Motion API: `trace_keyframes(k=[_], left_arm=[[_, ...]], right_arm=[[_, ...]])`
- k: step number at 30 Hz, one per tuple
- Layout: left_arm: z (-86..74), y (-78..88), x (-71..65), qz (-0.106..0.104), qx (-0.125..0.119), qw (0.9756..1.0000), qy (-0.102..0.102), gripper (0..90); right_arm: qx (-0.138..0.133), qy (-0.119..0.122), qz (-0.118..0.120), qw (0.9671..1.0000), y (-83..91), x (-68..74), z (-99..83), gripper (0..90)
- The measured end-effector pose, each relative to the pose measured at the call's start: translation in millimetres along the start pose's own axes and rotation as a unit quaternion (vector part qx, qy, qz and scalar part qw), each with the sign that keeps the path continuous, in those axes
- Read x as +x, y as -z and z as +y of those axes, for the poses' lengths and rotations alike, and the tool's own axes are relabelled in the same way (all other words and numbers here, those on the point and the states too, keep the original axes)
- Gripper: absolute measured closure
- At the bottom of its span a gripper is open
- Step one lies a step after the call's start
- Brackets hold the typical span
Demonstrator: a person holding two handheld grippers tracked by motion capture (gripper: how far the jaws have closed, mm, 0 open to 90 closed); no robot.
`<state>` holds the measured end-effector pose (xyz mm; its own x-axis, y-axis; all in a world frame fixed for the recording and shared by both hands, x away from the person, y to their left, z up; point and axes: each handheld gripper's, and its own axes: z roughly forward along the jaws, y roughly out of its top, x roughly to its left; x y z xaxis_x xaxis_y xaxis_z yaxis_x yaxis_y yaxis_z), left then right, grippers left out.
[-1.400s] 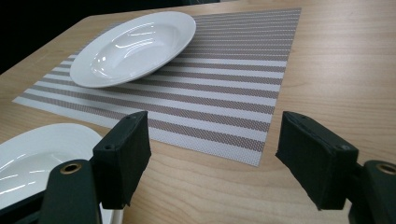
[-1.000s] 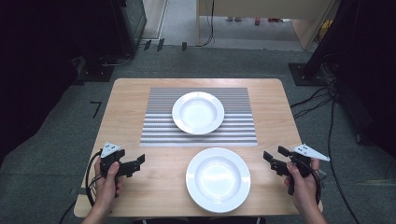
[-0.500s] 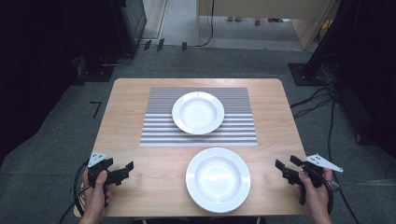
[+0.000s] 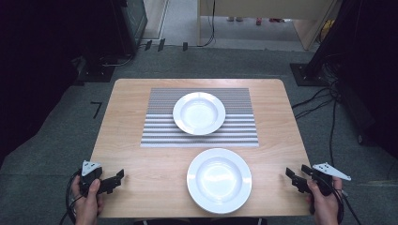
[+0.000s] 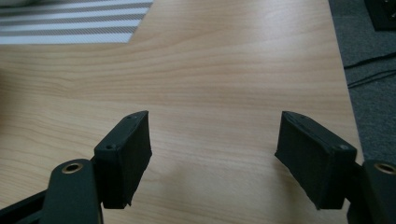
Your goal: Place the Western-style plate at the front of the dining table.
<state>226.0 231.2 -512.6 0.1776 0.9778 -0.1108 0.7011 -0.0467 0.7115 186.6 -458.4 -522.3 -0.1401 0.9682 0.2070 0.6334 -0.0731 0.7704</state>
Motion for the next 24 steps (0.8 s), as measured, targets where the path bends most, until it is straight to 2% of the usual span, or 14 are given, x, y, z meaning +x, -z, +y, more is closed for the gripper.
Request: trace_keyframes(k=[4, 8, 10, 15, 16, 23, 24], left_arm=[[-0.4, -0.8, -2.1, 0.009, 0.001, 0.9999, -0.008, 10.5], [-2.8, -3.2, -9.9, 0.031, 0.004, 0.9987, -0.039, 10.5], [-4.1, -3.8, -12.9, 0.033, 0.004, 0.9983, -0.048, 10.0], [-4.7, -4.3, -13.3, 0.033, 0.001, 0.9983, -0.047, 8.9], [-5.0, -4.6, -13.3, 0.033, -0.001, 0.9983, -0.048, 8.9], [-5.3, -5.9, -13.5, 0.03, -0.006, 0.9983, -0.051, 8.4], [-5.1, -6.2, -13.7, 0.03, -0.006, 0.9983, -0.05, 8.4]], right_arm=[[-0.001, -0.005, -0.001, 1.0, 0.2, -2.2, -1.5, 26.3], [0.011, 0.015, -0.01, 0.9998, -1.6, 4.6, -1.9, 26.1], [0.026, 0.047, -0.03, 0.9981, -5.1, 12.4, -2.0, 25.3], [0.032, 0.062, -0.045, 0.9966, -7.9, 18.3, -2.1, 22.0], [0.037, 0.074, -0.051, 0.9953, -9.1, 20.8, -2.2, 20.8], [0.043, 0.083, -0.038, 0.9949, -10.5, 22.8, -2.0, 15.5], [0.047, 0.086, -0.037, 0.9945, -11.5, 22.9, -1.7, 11.0]])
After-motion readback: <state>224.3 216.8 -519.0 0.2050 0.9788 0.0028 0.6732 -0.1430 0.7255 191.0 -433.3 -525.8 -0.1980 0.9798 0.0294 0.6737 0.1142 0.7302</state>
